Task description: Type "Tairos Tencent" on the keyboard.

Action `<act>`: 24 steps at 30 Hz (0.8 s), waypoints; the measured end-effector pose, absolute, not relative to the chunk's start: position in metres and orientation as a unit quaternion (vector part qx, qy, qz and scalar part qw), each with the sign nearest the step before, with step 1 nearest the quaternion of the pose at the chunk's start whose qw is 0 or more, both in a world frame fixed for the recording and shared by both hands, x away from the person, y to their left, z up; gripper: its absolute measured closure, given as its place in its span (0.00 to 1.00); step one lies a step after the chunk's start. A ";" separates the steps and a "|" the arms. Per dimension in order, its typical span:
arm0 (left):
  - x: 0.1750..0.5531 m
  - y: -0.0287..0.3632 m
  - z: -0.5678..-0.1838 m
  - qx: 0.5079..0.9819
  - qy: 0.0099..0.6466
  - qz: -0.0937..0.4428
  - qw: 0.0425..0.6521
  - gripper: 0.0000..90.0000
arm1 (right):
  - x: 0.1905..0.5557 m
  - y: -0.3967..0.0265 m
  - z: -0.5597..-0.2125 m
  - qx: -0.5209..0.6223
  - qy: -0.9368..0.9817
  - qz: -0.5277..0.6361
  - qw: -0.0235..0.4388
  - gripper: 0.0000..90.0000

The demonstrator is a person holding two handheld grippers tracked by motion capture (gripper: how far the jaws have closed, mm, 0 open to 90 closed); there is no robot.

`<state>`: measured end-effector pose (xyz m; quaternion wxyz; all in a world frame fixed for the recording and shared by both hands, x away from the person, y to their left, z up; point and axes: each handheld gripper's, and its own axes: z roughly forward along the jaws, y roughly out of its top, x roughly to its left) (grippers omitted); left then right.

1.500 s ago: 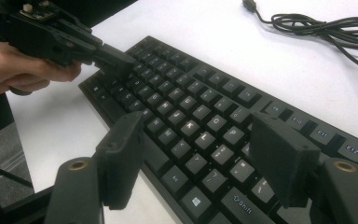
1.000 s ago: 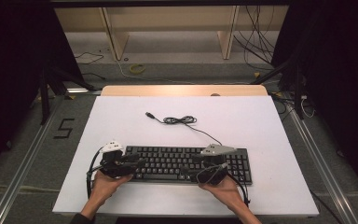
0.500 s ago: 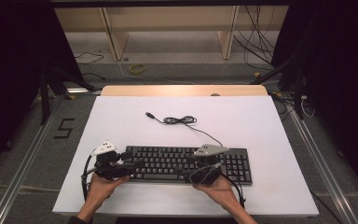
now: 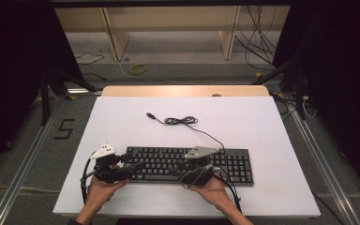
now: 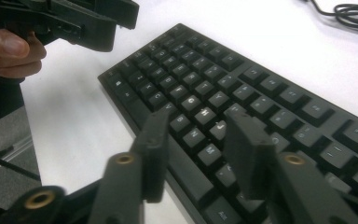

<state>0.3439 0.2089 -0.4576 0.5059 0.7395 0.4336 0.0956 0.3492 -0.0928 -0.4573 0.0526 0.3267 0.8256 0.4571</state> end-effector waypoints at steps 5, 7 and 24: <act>0.341 0.211 -0.457 0.738 0.431 0.097 0.510 0.32 | 0.349 -0.087 -0.460 0.319 0.831 0.453 0.048 0.78; 0.340 0.212 -0.458 0.739 0.431 0.097 0.509 0.31 | 0.349 -0.085 -0.461 0.315 0.833 0.453 0.048 0.81; 0.334 0.217 -0.460 0.738 0.433 0.099 0.508 0.31 | 0.352 -0.070 -0.470 0.303 0.846 0.437 0.044 0.99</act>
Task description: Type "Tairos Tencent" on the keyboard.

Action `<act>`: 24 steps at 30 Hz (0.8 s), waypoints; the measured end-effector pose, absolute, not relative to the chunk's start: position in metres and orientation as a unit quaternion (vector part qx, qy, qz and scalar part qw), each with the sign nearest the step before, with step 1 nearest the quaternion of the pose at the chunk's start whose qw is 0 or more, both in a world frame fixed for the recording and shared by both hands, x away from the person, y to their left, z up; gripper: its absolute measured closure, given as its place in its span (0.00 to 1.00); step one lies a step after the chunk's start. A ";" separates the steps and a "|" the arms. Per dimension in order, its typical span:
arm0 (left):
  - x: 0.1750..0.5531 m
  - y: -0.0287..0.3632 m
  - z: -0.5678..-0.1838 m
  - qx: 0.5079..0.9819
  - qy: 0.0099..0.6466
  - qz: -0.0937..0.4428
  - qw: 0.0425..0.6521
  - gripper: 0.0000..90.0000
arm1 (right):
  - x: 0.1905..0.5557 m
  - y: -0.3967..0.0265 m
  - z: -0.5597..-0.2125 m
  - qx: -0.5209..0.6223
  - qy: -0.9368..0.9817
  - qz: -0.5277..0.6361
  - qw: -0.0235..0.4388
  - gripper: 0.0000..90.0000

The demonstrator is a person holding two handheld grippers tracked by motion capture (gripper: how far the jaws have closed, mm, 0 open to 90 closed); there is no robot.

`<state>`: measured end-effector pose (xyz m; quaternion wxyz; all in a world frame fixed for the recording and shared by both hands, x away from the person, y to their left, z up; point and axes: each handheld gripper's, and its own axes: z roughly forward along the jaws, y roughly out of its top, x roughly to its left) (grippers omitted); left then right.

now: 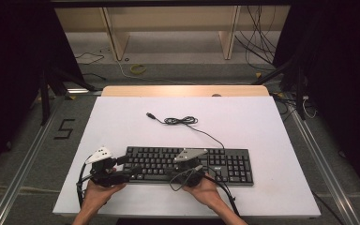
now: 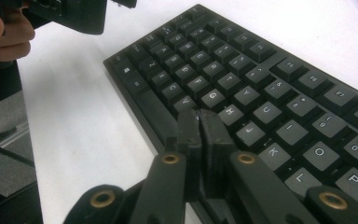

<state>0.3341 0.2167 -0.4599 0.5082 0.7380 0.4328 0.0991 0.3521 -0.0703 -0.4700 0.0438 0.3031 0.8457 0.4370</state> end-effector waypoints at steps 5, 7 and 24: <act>0.333 0.218 -0.460 0.738 0.433 0.099 0.508 0.31 | 0.352 -0.067 -0.472 0.304 0.848 0.432 0.043 1.00; 0.333 0.218 -0.461 0.739 0.433 0.099 0.506 0.31 | 0.352 -0.066 -0.474 0.302 0.850 0.429 0.043 1.00; 0.331 0.217 -0.462 0.744 0.431 0.098 0.501 0.31 | 0.352 -0.061 -0.485 0.301 0.862 0.405 0.053 1.00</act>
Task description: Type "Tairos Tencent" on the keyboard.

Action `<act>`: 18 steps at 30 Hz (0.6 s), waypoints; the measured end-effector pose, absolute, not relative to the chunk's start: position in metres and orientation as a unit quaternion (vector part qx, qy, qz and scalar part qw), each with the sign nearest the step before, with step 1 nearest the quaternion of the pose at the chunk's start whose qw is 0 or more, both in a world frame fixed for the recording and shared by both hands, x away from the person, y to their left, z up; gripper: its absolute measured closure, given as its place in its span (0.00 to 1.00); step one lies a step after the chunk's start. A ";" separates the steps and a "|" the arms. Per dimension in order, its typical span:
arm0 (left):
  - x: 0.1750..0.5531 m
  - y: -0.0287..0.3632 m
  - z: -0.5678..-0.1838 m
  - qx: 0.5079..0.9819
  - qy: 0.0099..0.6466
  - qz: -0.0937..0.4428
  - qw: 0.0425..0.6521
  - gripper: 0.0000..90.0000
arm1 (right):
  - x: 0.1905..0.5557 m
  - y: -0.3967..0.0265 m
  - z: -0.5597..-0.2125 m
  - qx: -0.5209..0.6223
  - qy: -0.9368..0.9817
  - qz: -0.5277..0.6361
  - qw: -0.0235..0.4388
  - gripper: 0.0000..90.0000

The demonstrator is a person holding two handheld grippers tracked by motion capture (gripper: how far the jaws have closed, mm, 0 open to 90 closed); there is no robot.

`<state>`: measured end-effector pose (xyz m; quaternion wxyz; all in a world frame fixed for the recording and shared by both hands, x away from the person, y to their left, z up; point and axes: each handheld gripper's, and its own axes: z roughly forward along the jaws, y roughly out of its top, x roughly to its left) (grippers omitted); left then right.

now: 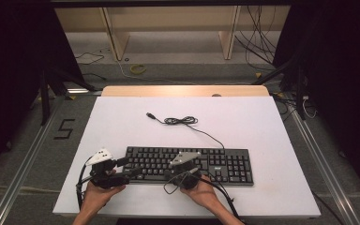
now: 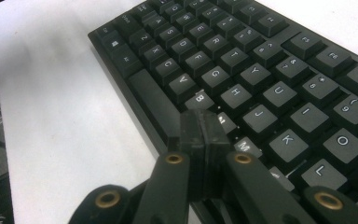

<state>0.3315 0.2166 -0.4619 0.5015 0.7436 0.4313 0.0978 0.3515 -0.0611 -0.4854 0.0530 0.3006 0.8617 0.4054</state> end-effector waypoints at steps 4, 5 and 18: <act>0.331 0.217 -0.462 0.744 0.431 0.099 0.501 0.31 | 0.351 -0.061 -0.485 0.303 0.862 0.402 0.059 1.00; 0.332 0.217 -0.463 0.744 0.432 0.099 0.500 0.31 | 0.351 -0.061 -0.485 0.304 0.862 0.402 0.058 1.00; 0.333 0.219 -0.464 0.743 0.435 0.102 0.499 0.31 | 0.351 -0.067 -0.477 0.311 0.844 0.434 0.044 0.90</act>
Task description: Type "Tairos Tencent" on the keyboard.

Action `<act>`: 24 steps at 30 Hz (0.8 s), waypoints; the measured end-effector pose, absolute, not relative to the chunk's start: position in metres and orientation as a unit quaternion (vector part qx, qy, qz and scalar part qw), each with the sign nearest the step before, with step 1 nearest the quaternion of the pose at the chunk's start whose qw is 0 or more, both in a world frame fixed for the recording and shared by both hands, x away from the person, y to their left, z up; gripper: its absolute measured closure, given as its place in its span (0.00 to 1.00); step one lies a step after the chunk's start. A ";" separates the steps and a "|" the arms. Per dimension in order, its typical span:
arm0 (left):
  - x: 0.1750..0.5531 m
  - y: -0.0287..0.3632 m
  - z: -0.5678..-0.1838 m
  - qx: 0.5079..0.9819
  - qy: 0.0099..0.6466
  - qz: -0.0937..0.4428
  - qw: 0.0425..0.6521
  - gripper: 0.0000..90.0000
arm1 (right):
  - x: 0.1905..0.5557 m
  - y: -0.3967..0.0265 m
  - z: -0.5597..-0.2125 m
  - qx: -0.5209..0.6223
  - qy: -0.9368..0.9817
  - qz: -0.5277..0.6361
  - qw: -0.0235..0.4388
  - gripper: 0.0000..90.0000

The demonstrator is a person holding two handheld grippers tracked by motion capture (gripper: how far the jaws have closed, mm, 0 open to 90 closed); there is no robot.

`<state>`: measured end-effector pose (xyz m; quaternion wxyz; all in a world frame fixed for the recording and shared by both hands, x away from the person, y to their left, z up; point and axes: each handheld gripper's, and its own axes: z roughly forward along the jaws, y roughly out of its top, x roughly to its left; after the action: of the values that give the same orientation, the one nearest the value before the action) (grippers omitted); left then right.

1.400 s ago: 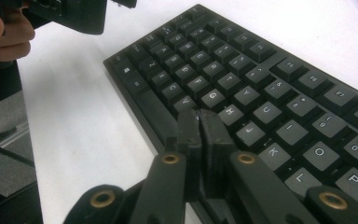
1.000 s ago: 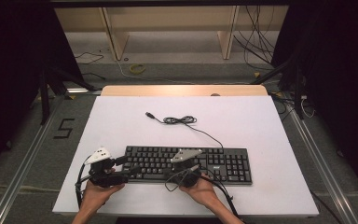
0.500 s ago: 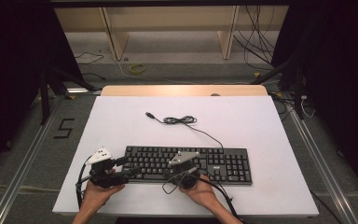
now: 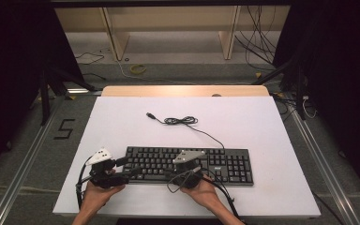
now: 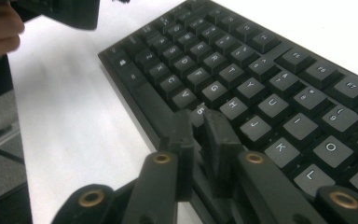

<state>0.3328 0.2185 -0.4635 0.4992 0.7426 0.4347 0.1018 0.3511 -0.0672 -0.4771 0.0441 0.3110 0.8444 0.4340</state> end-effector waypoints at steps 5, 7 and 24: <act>0.333 0.220 -0.464 0.741 0.438 0.105 0.497 0.32 | 0.354 -0.071 -0.474 0.317 0.838 0.442 0.041 0.82; 0.334 0.221 -0.464 0.741 0.440 0.106 0.496 0.32 | 0.355 -0.073 -0.472 0.319 0.834 0.448 0.039 0.79; 0.339 0.227 -0.471 0.748 0.479 0.106 0.447 0.57 | 0.368 -0.079 -0.465 0.349 0.825 0.443 0.037 0.47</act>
<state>0.3389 0.2275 -0.4710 0.4467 0.7482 0.4789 0.1063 0.3683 -0.0790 -0.4653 0.0367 0.3489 0.8248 0.4435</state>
